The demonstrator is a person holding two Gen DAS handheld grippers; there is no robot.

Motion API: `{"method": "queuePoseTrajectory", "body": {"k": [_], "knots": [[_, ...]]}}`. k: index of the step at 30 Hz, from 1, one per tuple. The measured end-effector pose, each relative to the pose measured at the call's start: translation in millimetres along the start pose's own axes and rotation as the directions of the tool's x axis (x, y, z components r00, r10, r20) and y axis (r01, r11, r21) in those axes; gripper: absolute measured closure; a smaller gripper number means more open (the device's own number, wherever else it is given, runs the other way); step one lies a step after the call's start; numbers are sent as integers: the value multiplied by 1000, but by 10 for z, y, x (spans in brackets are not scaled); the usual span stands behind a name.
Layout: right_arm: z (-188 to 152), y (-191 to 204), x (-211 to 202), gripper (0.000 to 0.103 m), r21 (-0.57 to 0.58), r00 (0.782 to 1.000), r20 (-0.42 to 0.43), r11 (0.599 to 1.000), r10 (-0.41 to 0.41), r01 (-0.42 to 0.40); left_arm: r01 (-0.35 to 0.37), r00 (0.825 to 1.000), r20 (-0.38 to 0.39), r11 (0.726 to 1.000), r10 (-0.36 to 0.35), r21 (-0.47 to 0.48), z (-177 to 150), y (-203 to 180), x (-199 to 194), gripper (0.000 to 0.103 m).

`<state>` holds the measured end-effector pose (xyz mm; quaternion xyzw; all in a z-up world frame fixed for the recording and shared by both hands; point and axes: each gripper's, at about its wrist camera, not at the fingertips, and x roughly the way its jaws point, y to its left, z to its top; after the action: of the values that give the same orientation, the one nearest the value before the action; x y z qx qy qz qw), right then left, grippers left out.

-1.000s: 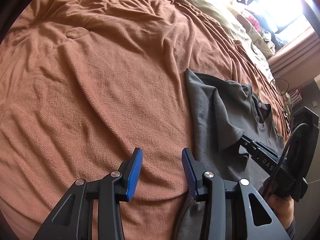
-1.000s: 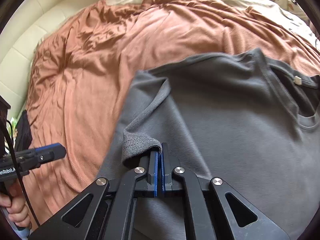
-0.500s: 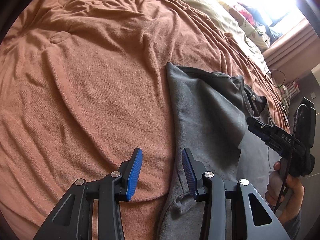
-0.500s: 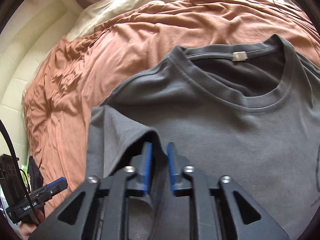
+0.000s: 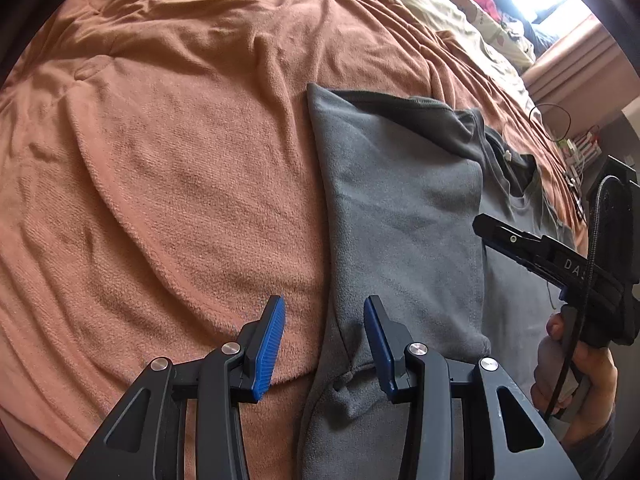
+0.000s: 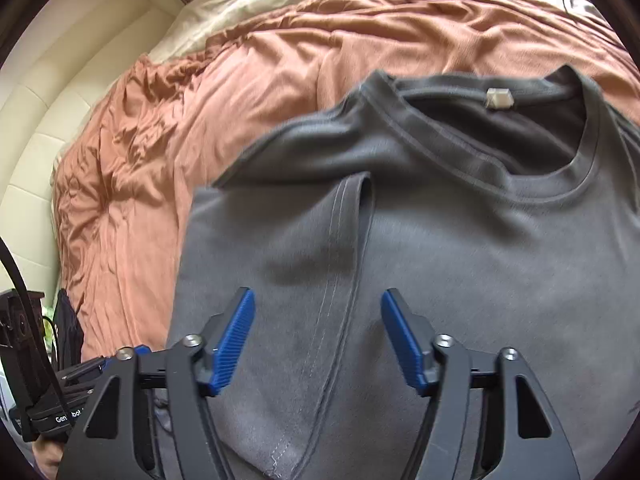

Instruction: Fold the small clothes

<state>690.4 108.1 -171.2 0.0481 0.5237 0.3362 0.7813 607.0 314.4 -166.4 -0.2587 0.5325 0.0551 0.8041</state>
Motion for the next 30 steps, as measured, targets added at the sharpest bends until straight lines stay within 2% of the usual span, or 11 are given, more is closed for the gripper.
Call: {"method": "queuePoseTrajectory", "body": {"k": [1, 3, 8, 15, 16, 18, 23, 24, 25, 30], "knots": [[-13, 6, 19, 59, -2, 1000, -10, 1000, 4, -4, -2, 1000, -6, 1000, 2, 9, -22, -14, 9, 60], [-41, 16, 28, 62, -12, 1000, -23, 1000, -9, 9, -5, 1000, -18, 1000, 5, 24, -66, -34, 26, 60], [-197, 27, -36, 63, -3, 999, -47, 1000, -7, 6, 2, 999, -43, 999, 0, 42, -193, -61, 26, 60], [-434, 55, -124, 71, 26, 998, -67, 1000, 18, -17, -63, 997, -40, 990, 68, 124, -347, -150, -15, 60], [-454, 63, -129, 74, 30, 997, -71, 999, 27, -24, -82, 996, -30, 989, 86, 126, -358, -148, -17, 60], [-494, 81, -135, 80, 35, 997, -77, 999, 24, -22, -104, 994, -13, 989, 106, 109, -367, -107, -25, 64], [-571, 121, -156, 91, 56, 996, -85, 998, 26, -21, -78, 997, -13, 995, 79, 59, -360, 43, -48, 82], [-601, 126, -155, 97, 61, 995, -91, 998, 35, -30, -77, 997, -15, 995, 78, 55, -360, 58, -52, 83], [-614, 135, -145, 98, 70, 994, -98, 997, 43, -36, -77, 997, -16, 996, 78, 48, -363, 71, -55, 83], [-694, 170, -180, 98, 50, 995, -97, 999, 25, -20, -94, 995, -16, 994, 95, 52, -377, 64, -125, 83]]}}
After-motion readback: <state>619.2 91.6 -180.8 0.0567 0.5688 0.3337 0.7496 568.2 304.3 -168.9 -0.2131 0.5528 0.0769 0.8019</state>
